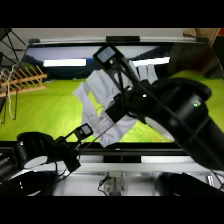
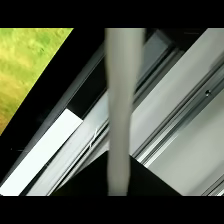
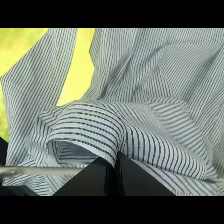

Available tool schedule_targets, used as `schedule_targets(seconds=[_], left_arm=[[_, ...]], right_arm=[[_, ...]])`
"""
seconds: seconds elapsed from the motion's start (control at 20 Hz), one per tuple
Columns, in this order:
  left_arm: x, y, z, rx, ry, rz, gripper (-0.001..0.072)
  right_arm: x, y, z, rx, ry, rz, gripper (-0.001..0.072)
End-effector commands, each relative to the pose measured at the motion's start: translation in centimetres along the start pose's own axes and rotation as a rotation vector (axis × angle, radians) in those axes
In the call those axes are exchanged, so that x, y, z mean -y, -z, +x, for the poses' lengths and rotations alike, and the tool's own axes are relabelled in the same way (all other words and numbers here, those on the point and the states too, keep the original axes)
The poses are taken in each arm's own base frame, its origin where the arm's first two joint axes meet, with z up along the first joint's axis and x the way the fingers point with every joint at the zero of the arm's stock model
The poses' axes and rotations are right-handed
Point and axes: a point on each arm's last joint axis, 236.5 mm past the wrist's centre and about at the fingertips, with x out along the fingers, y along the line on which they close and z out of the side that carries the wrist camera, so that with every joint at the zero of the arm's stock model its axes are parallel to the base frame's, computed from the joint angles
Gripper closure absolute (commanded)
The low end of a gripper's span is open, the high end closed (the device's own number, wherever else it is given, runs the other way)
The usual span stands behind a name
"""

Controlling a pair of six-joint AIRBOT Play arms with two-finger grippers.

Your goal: Fold the shirts.

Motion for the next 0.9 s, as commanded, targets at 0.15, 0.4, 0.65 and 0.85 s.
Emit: schedule_targets(seconds=[0.15, 0.4, 0.65, 0.85], left_arm=[[-3.1, 3.5, -3.4, -0.076, -0.134, 0.108, 0.0654], [-8.0, 9.8, -8.9, -0.118, -0.313, -0.108, 0.0655], [-8.6, 10.6, -10.3, -0.016, -0.319, -0.133, 0.0655], [-5.9, 5.0, -9.1, 0.134, -0.198, 0.061, 0.0655]], right_arm=[[3.4, -1.6, -2.0, 0.064, 0.130, -0.017, 0.0617], [1.9, -2.2, -4.4, 0.119, 0.027, 0.044, 0.0617], [-0.3, -3.5, -6.0, 0.168, -0.090, 0.077, 0.0617], [0.5, -4.1, -4.7, 0.169, -0.036, 0.060, 0.0617]])
